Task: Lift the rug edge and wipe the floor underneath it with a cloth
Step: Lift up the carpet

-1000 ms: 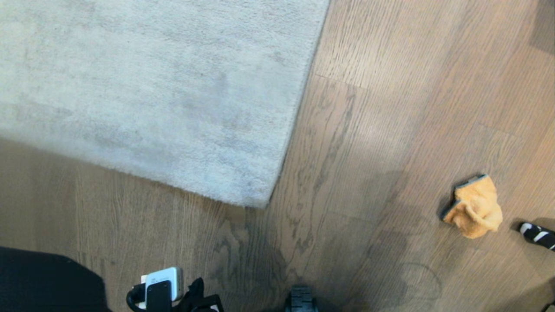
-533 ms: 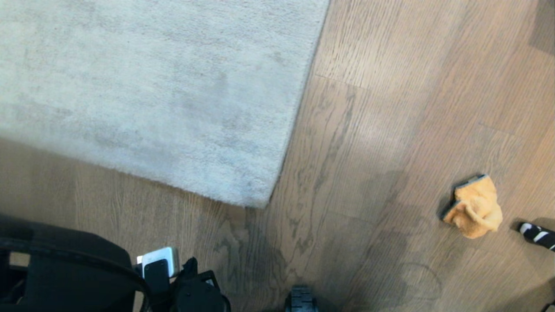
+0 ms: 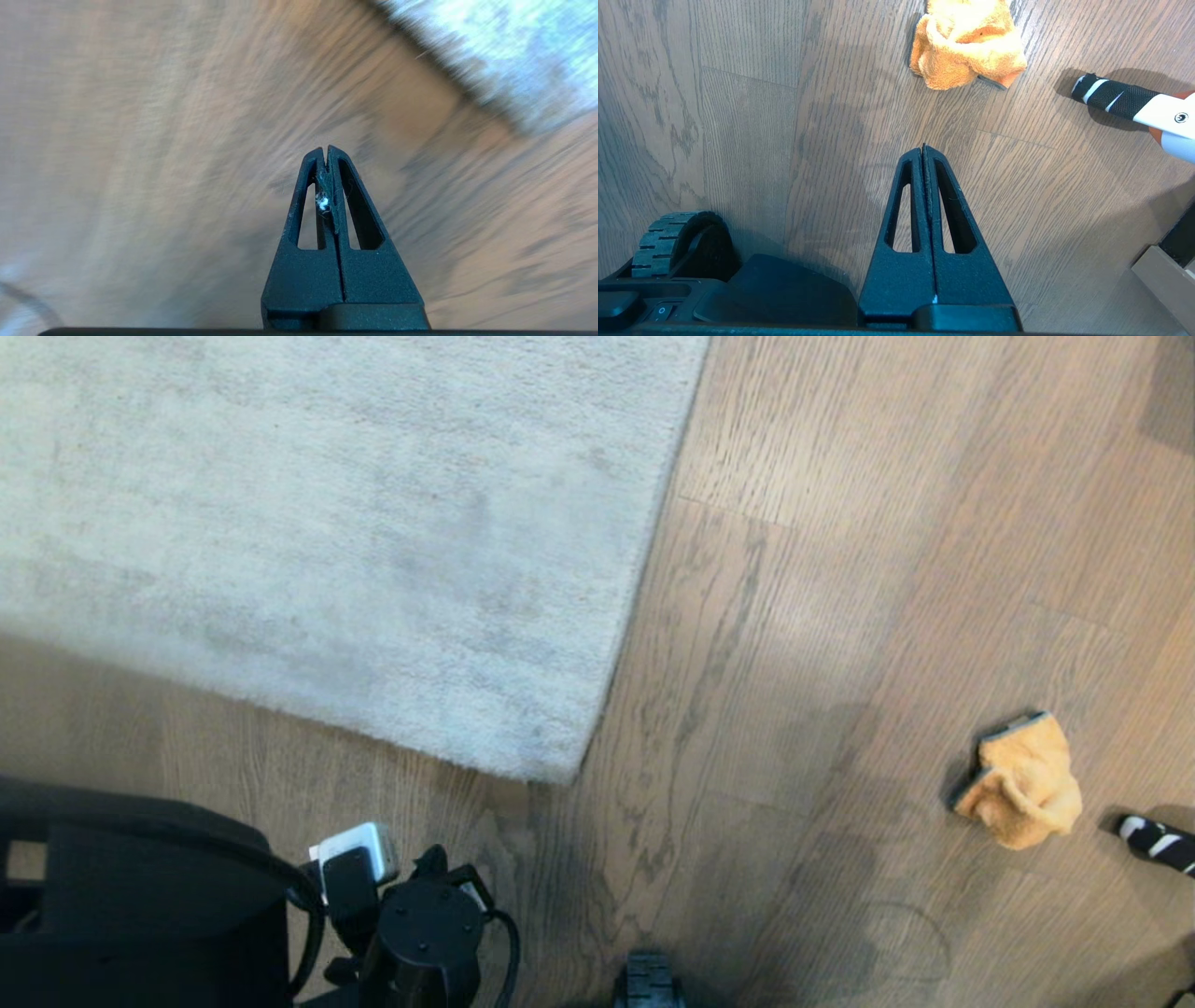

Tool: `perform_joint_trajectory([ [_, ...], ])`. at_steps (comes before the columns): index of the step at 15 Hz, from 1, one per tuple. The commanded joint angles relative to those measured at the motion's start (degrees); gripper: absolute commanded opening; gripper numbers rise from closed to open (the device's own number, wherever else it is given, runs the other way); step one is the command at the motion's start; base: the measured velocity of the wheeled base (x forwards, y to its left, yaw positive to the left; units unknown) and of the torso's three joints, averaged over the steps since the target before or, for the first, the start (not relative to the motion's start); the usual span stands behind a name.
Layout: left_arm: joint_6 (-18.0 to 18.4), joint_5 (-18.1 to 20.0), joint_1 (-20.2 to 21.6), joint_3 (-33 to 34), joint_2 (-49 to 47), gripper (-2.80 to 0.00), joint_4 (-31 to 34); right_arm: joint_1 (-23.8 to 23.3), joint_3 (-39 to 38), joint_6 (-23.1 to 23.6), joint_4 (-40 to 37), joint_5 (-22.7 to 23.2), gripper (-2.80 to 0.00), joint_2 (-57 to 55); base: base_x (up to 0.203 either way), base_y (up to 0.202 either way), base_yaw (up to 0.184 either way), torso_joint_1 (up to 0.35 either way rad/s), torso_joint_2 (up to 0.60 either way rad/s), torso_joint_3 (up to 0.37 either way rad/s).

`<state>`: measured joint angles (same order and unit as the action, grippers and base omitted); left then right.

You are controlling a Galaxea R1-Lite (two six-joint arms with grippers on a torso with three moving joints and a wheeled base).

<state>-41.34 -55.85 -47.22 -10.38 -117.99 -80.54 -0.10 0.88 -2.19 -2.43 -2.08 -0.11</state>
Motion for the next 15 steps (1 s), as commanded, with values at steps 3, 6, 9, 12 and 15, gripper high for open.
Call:
perform_joint_trajectory([
  [3,-0.2,2.8,2.3,-4.6,0.5,-2.8,-1.8,0.0,0.0,0.0,0.0,0.0,-2.8,0.0,0.0,0.0,0.0,0.0,0.0,0.0],
  [6,-0.1,6.6,2.4,-4.9,0.2,-2.8,-3.2,0.0,0.0,0.0,0.0,0.0,-2.8,0.0,0.0,0.0,0.0,0.0,0.0,0.0],
  [9,-0.1,8.7,2.6,-5.0,0.3,-2.8,-4.0,0.0,0.0,0.0,0.0,0.0,-2.8,0.0,0.0,0.0,0.0,0.0,0.0,0.0],
  [12,-0.1,8.8,2.5,-4.9,-0.1,0.0,-3.9,0.0,0.0,0.0,0.0,0.0,-2.8,0.0,0.0,0.0,0.0,0.0,0.0,0.0],
  [15,-0.1,8.8,2.6,-5.1,-1.5,0.0,-3.9,0.0,0.0,0.0,0.0,0.0,-2.8,0.0,0.0,0.0,0.0,0.0,0.0,0.0],
])
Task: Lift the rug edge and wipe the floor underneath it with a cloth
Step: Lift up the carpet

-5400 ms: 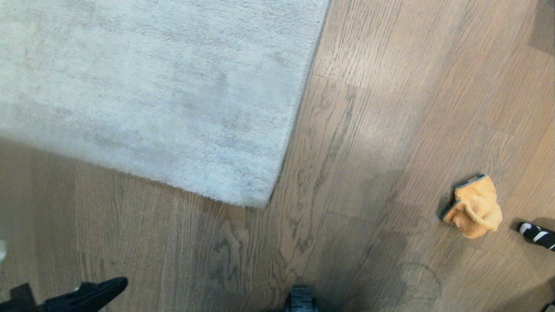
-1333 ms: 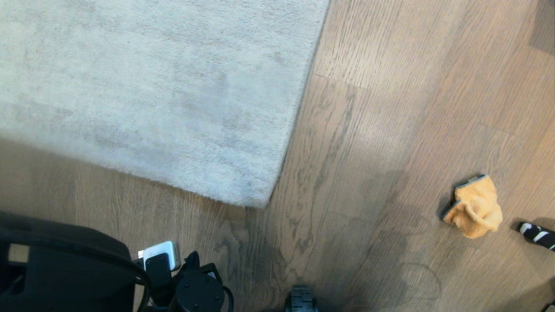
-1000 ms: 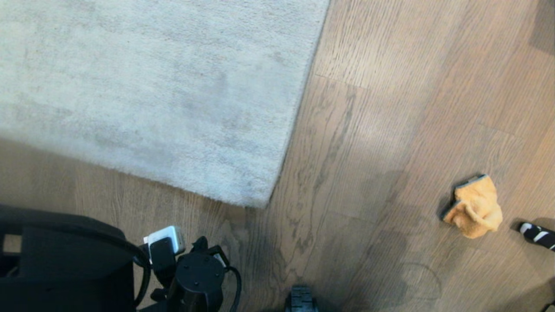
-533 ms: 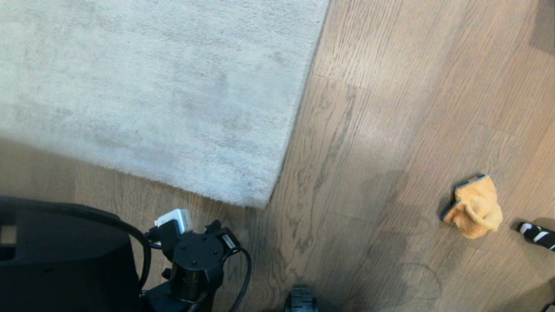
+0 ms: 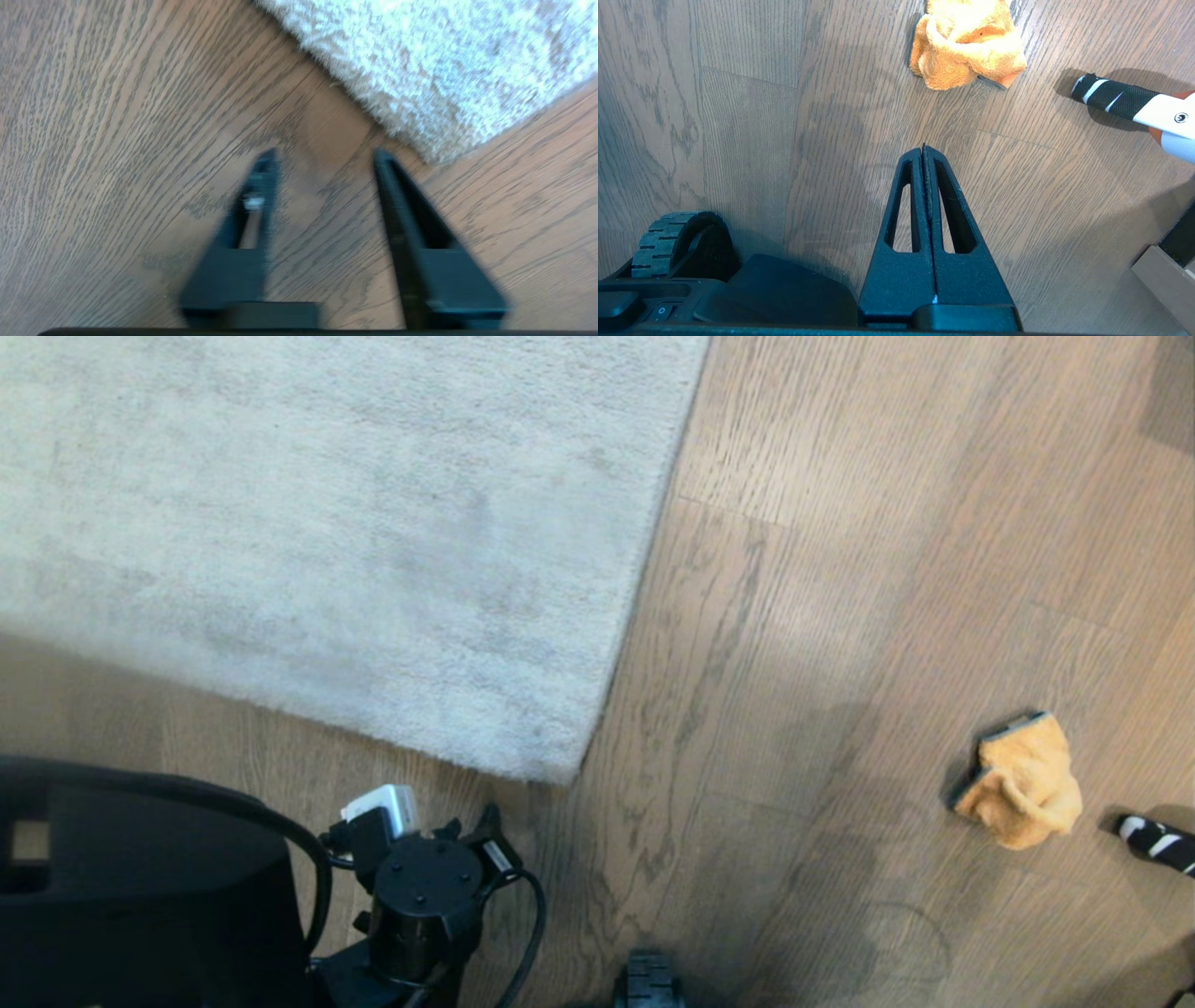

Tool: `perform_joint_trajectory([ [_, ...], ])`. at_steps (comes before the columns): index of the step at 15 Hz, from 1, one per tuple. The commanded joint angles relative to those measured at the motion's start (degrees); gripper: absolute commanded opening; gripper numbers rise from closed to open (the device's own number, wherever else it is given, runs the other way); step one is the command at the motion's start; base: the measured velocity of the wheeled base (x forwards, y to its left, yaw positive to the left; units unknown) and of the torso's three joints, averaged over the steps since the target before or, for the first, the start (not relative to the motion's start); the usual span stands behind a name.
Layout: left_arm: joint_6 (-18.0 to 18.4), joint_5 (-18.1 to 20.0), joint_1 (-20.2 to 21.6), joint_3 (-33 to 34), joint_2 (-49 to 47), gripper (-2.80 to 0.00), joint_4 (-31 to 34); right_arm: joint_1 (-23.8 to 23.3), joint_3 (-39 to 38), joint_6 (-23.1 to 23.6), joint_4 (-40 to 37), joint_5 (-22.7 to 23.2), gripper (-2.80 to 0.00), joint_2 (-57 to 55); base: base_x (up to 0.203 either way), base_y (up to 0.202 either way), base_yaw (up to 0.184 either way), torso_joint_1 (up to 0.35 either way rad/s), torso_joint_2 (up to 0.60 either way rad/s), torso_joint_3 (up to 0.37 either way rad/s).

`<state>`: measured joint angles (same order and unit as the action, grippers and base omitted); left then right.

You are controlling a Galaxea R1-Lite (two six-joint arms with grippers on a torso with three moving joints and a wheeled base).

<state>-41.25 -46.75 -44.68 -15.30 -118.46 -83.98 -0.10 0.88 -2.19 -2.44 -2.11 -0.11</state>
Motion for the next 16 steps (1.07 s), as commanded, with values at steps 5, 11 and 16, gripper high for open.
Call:
perform_joint_trajectory([
  [5,-0.2,0.1,1.2,-2.3,-3.4,0.0,-0.6,0.0,0.0,0.0,0.0,0.0,-2.8,0.0,0.0,0.0,0.0,0.0,0.0,0.0],
  [11,1.4,1.3,2.8,-6.4,-5.0,0.0,-1.9,0.0,0.0,0.0,0.0,0.0,-2.8,0.0,0.0,0.0,0.0,0.0,0.0,0.0],
  [16,1.4,6.1,2.7,-6.9,-3.4,0.0,-5.0,0.0,0.0,0.0,0.0,0.0,-2.8,0.0,0.0,0.0,0.0,0.0,0.0,0.0],
])
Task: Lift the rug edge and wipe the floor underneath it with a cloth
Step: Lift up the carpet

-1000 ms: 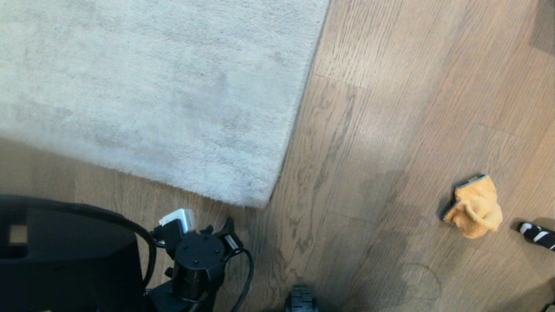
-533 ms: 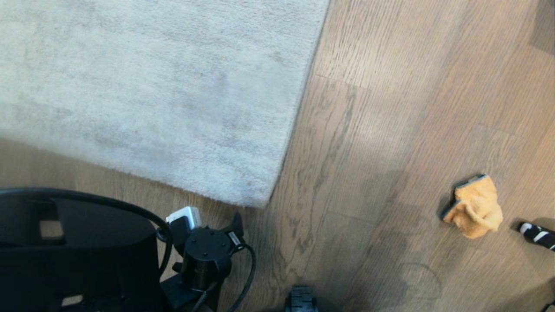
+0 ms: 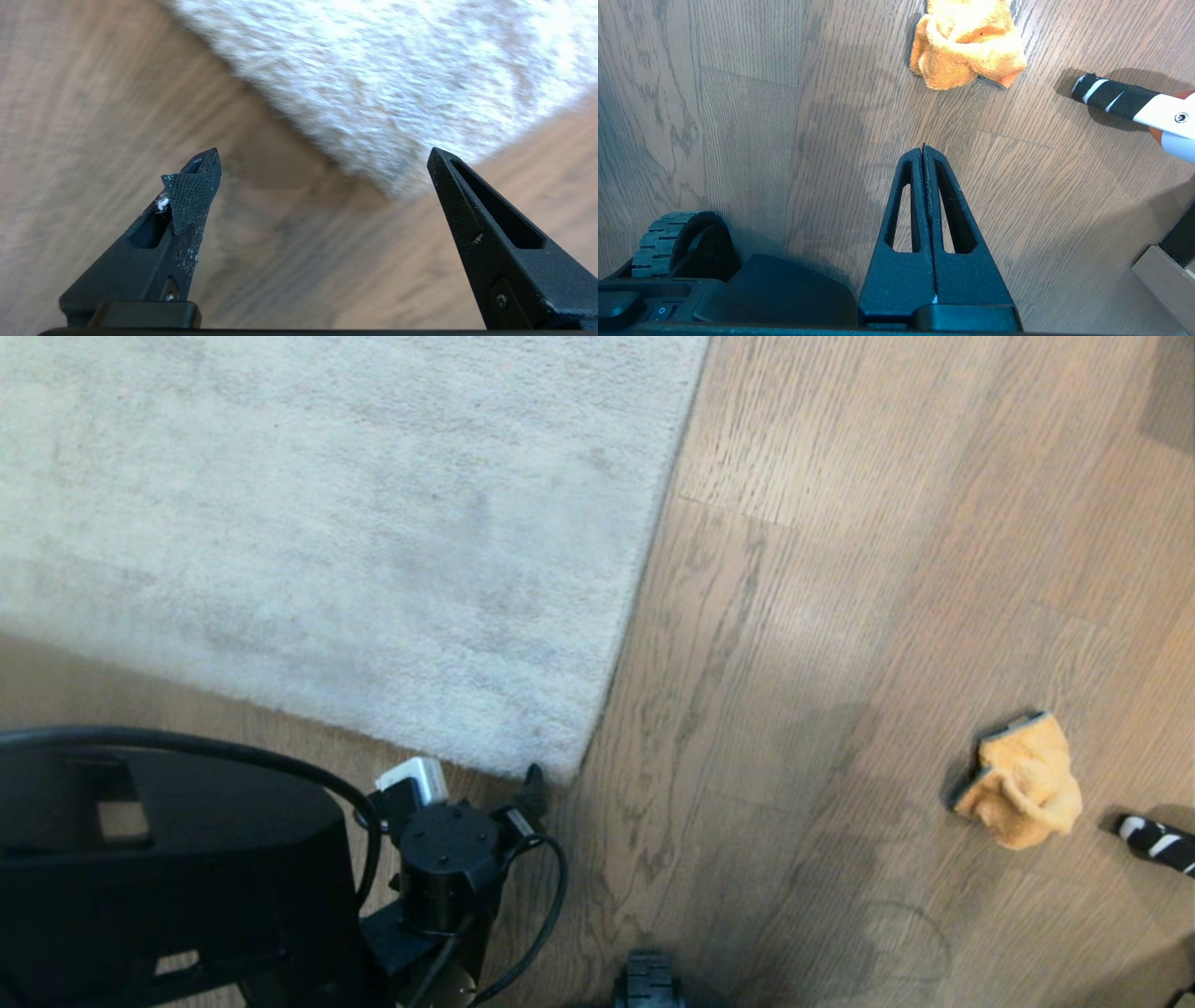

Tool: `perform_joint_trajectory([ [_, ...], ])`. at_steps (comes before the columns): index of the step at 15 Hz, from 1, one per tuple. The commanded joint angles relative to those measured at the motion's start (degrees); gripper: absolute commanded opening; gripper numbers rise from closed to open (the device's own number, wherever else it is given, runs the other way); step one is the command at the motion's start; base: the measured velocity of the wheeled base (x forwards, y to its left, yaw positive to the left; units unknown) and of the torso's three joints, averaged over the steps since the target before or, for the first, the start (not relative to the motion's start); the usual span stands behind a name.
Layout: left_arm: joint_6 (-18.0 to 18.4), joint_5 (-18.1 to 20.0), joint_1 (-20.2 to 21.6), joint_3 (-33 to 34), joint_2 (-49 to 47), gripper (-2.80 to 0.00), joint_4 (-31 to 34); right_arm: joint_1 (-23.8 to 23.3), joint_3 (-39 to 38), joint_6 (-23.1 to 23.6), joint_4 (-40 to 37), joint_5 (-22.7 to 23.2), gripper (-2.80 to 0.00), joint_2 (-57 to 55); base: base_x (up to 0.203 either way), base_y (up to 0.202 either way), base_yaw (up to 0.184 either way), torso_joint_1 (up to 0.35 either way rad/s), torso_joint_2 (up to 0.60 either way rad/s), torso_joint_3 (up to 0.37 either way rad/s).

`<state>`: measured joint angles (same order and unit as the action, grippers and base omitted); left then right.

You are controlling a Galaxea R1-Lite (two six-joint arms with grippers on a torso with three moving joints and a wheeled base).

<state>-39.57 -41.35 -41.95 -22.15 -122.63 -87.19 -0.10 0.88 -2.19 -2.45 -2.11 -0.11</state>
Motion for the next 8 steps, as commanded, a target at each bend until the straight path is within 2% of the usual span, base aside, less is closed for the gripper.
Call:
perform_joint_trajectory([
  [1,0.0,1.7,-0.1,-0.1,1.1,0.0,-2.4,0.0,0.0,0.0,0.0,0.0,-2.8,0.0,0.0,0.0,0.0,0.0,0.0,0.0],
  [4,1.3,4.5,-0.1,-1.3,1.2,0.0,-2.8,0.0,0.0,0.0,0.0,0.0,-2.8,0.0,0.0,0.0,0.0,0.0,0.0,0.0],
  [8,4.0,4.5,0.0,-1.9,-0.5,0.0,-2.8,0.0,0.0,0.0,0.0,0.0,-2.8,0.0,0.0,0.0,0.0,0.0,0.0,0.0],
])
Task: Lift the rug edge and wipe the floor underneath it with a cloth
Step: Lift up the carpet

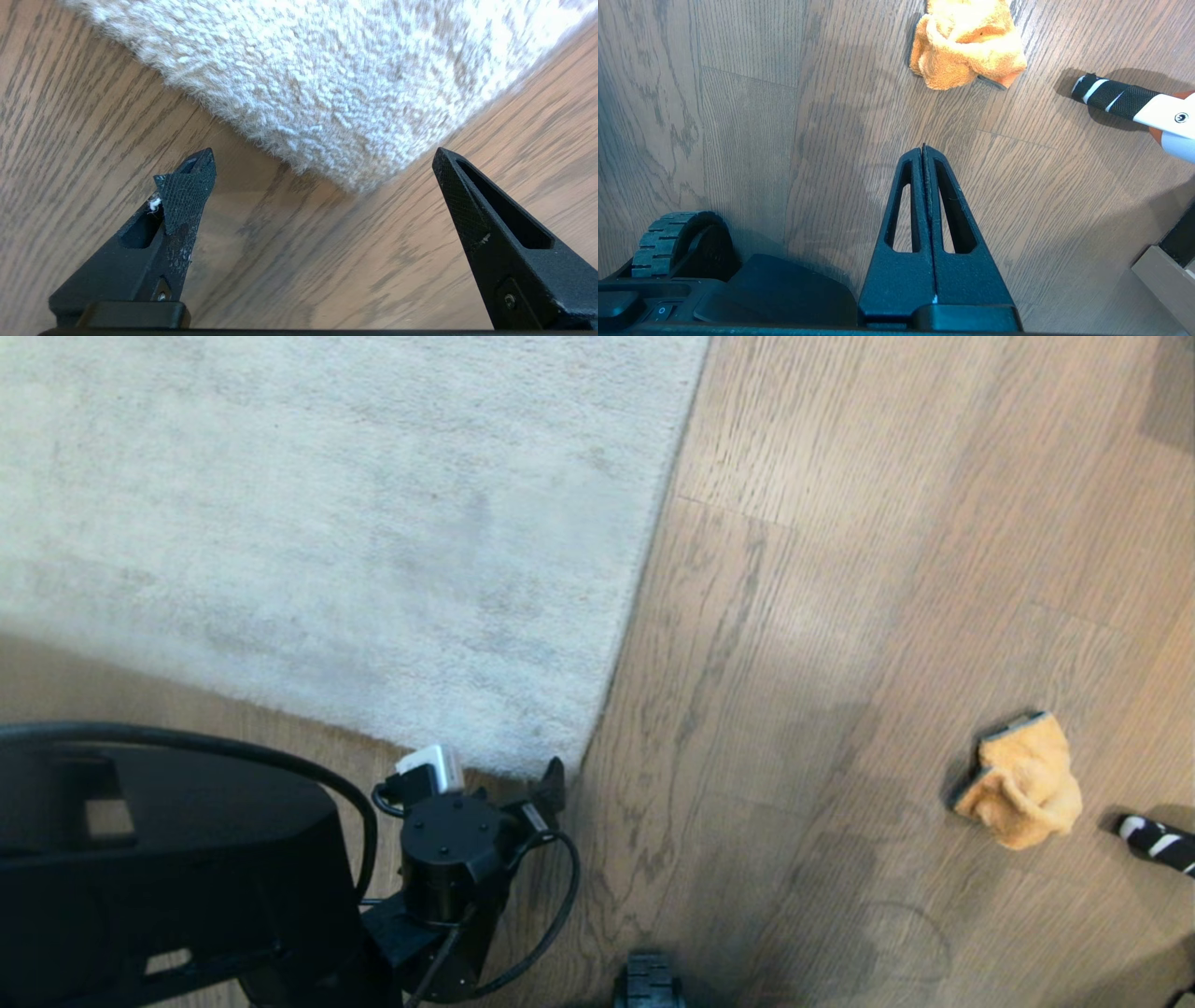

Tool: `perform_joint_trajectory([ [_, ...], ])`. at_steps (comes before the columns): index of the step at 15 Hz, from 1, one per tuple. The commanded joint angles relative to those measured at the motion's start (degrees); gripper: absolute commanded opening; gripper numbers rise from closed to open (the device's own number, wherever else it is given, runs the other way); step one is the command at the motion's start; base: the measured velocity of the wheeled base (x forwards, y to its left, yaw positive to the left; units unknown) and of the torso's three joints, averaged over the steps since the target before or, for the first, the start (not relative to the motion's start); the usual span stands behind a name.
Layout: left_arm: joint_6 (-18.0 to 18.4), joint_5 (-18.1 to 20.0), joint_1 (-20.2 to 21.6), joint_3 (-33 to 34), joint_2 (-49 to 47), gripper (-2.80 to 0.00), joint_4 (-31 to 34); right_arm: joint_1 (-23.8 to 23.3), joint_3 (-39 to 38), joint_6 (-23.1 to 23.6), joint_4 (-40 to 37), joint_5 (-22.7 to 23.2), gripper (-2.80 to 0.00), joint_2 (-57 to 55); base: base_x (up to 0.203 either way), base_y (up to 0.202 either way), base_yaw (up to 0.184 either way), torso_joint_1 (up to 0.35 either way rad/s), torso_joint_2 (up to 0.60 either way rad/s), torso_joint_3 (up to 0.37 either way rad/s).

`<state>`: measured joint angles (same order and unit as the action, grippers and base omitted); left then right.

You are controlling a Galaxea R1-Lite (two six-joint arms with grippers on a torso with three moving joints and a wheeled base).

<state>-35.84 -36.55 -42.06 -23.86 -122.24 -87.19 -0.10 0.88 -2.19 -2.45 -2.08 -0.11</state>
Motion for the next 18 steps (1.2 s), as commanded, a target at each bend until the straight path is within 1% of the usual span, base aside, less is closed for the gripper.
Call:
perform_joint_trajectory([
  [1,0.3,-0.3,0.1,-0.5,-1.3,0.0,-2.8,0.0,0.0,0.0,0.0,0.0,-2.8,0.0,0.0,0.0,0.0,0.0,0.0,0.0],
  [6,0.6,-0.2,0.2,-3.0,-4.2,0.0,-2.8,0.0,0.0,0.0,0.0,0.0,-2.8,0.0,0.0,0.0,0.0,0.0,0.0,0.0],
  [10,2.9,-0.2,1.4,-5.4,-5.3,0.0,-2.8,0.0,0.0,0.0,0.0,0.0,-2.8,0.0,0.0,0.0,0.0,0.0,0.0,0.0],
  [14,4.2,-0.2,2.4,-8.2,-5.8,0.0,-2.8,0.0,0.0,0.0,0.0,0.0,-2.8,0.0,0.0,0.0,0.0,0.0,0.0,0.0],
  [18,4.6,-0.1,2.5,-9.7,-5.4,0.0,-2.8,0.0,0.0,0.0,0.0,0.0,-2.8,0.0,0.0,0.0,0.0,0.0,0.0,0.0],
])
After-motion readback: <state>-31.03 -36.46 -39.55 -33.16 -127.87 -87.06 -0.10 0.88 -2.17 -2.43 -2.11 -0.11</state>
